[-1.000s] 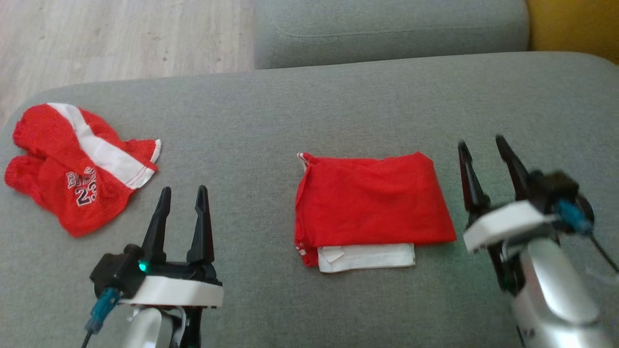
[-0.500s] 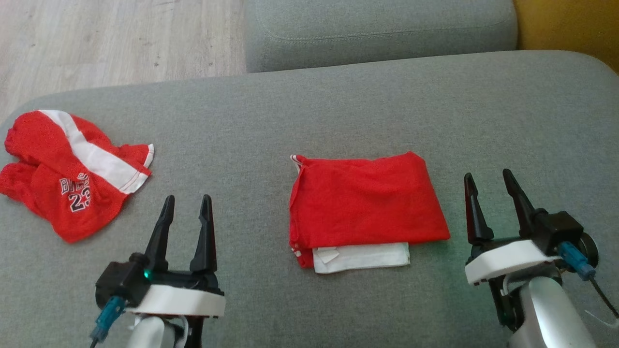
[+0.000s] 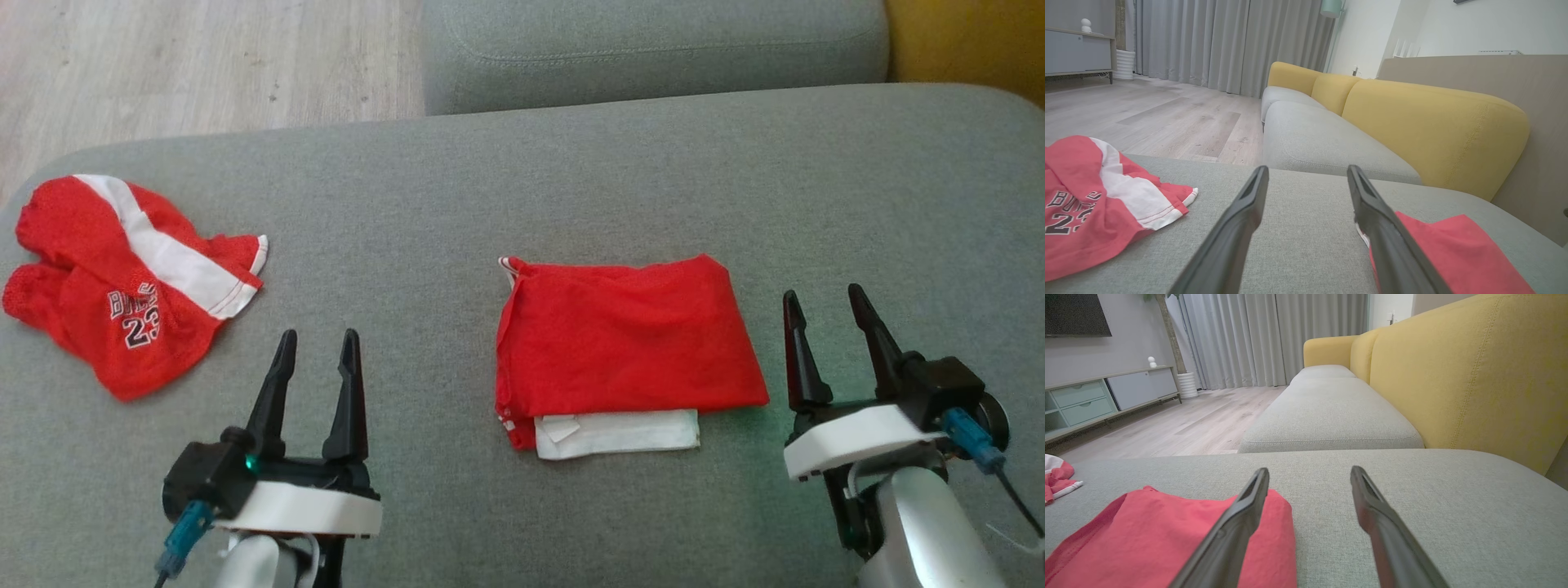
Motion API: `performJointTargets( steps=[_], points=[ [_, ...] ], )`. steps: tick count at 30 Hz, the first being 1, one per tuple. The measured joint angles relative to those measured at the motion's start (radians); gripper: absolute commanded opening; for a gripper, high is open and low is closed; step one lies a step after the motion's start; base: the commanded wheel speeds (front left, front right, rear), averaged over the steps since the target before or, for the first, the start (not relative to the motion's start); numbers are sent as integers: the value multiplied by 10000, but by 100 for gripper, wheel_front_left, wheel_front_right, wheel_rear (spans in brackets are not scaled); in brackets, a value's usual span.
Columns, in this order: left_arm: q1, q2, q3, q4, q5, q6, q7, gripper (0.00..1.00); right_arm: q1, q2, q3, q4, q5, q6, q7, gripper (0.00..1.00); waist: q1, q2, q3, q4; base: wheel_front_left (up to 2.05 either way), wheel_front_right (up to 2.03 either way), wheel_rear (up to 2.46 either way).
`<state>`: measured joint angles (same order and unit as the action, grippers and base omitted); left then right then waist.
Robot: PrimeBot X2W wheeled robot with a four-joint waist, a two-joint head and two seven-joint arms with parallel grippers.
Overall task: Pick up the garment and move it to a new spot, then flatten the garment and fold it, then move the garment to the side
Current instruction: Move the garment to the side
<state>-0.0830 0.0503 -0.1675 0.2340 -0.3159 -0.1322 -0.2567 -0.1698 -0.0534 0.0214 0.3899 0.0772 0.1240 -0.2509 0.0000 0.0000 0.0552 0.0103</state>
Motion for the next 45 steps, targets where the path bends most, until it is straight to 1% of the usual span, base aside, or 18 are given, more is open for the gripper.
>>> performJointTargets(
  steps=[4, 8, 14, 20, 21, 25, 26, 27, 28, 32, 38, 41, 45],
  points=[
    [-12, 0, -102, 0, 0, 0, 0, 100, -52, 4, -35, 270, -138, 0, 0, 100, 0, 0, 164, 59, 0, 0, 0],
    [-80, -2, -282, 17, -2, 0, 0, 100, -256, 8, -17, 1310, -301, 0, 65, 100, 0, 0, 417, 171, 0, 0, 0],
    [-413, -10, -422, 102, -13, 0, 0, 100, -1228, 8, 207, 2696, 130, 0, 408, 100, 1, 0, 894, 447, 0, 0, 0],
    [-636, -17, -610, 176, -13, -2, 0, 100, -2001, 4, 648, 4069, 984, 0, 633, 100, 2, 0, 1272, 760, 0, 0, 0],
    [-636, -17, -610, 176, -13, -2, 0, 100, -2001, 4, 648, 4069, 984, 0, 633, 100, 2, 0, 1272, 760, 0, 0, 0],
    [-690, -17, -627, 201, -13, 0, 0, 100, -2506, -59, 769, 4775, 1018, 0, 717, 100, 1, 0, 1368, 891, 0, 0, 0],
    [-715, -17, -629, 211, -13, 0, 0, 100, -2628, -90, 859, 4918, 1068, 0, 723, 85, 1, 0, 1369, 903, 0, 0, 0],
    [-742, -17, -625, 215, -13, 0, 0, 100, -2736, -113, 963, 5047, 1156, 0, 723, 26, 1, 0, 1365, 902, 0, 0, 0],
    [-758, -19, -625, 215, -13, -2, 0, 100, -2801, -128, 1051, 5150, 1243, 0, 721, 0, 0, 0, 1359, 893, 0, 0, 0],
    [-755, -19, -617, 276, -13, 0, 0, 100, -2979, -67, 1321, 5478, 1262, 0, 485, 0, 1, 0, 1278, 784, 0, 0, 0],
    [-751, -19, -600, 286, -12, -2, 0, 100, -3171, -38, 872, 5756, 6, 2, 217, 0, 1, 0, 1092, 480, 0, 0, 0],
    [-747, -19, -593, 282, -12, 0, 0, 100, -3187, -407, 606, 5643, -504, 2, 207, 0, 1, 0, 1045, 340, 0, 0, 0],
    [-746, -19, -583, 226, -12, 0, 0, 100, -3547, -1325, 343, 5398, -982, 2, 209, 0, 0, 0, 1138, 217, 0, 0, 0]
  ],
)
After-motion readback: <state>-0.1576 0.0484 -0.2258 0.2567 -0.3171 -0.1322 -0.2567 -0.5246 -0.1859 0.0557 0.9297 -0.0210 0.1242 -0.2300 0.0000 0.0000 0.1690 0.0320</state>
